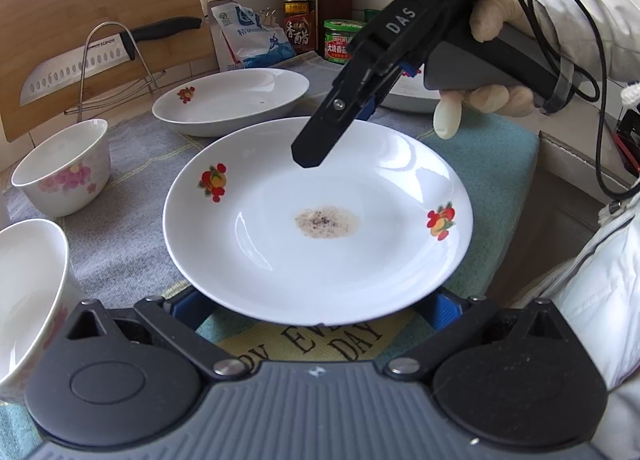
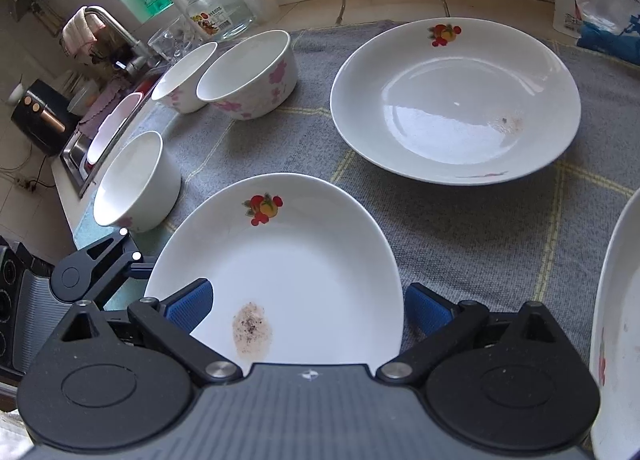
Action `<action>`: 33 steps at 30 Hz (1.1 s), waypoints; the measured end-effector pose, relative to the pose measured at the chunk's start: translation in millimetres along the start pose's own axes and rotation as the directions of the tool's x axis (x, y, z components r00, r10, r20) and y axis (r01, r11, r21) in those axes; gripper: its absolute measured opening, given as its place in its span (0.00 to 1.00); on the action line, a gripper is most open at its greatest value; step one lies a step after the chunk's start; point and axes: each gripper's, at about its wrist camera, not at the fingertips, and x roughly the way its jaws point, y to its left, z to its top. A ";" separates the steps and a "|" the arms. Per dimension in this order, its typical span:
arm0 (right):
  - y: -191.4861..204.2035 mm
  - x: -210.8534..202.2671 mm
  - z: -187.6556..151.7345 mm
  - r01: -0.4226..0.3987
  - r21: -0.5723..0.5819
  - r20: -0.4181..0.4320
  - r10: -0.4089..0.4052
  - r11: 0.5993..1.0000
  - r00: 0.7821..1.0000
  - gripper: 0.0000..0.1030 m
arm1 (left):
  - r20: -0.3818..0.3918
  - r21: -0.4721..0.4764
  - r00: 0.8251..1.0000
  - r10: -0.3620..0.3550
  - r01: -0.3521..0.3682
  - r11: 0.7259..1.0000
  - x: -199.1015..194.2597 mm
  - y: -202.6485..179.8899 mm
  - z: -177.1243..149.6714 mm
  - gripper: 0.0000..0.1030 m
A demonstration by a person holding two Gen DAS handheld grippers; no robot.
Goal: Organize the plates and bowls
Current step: 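Close the right tool on the stained plate rim and lift it, then carry the stained plate with the right tool over another white plate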
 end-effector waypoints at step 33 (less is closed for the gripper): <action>-8.0 -1.0 17.0 -0.125 0.065 -0.153 0.134 0.990 0.979 1.00 | -0.059 0.026 0.998 -0.005 0.007 1.000 -0.2 -0.3 8.3 0.99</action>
